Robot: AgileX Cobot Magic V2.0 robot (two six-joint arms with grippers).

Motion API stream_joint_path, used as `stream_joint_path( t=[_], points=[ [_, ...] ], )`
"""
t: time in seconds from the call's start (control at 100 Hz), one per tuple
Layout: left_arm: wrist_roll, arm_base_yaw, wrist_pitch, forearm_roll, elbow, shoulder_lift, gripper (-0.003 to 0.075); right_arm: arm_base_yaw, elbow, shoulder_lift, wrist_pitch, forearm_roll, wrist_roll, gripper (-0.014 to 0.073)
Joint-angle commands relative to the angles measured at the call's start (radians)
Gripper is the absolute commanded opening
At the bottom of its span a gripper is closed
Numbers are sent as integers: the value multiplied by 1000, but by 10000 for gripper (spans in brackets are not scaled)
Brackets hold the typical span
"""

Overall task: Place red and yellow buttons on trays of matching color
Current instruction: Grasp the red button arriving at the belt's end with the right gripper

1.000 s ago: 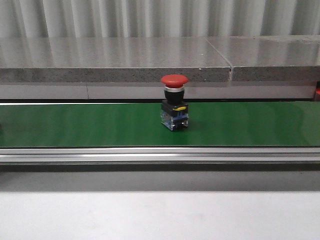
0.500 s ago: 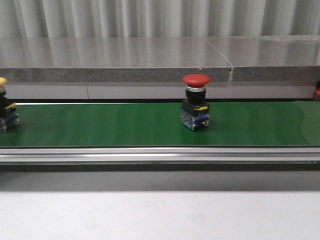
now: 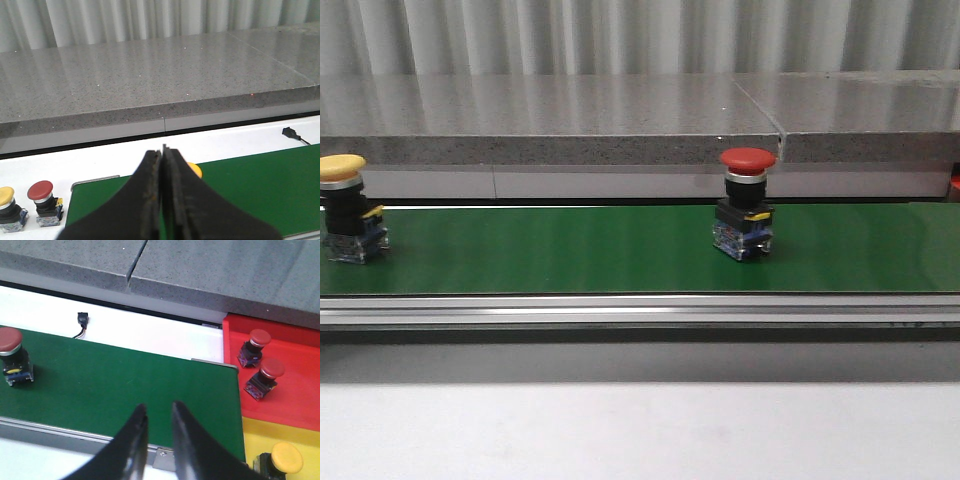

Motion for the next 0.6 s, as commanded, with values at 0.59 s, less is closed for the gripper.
stream_joint_path(
  t=[0.59],
  points=[
    [-1,-8,-82,-17,-29,5,-20,133,-28,281,-118,63,-13,636]
  ],
)
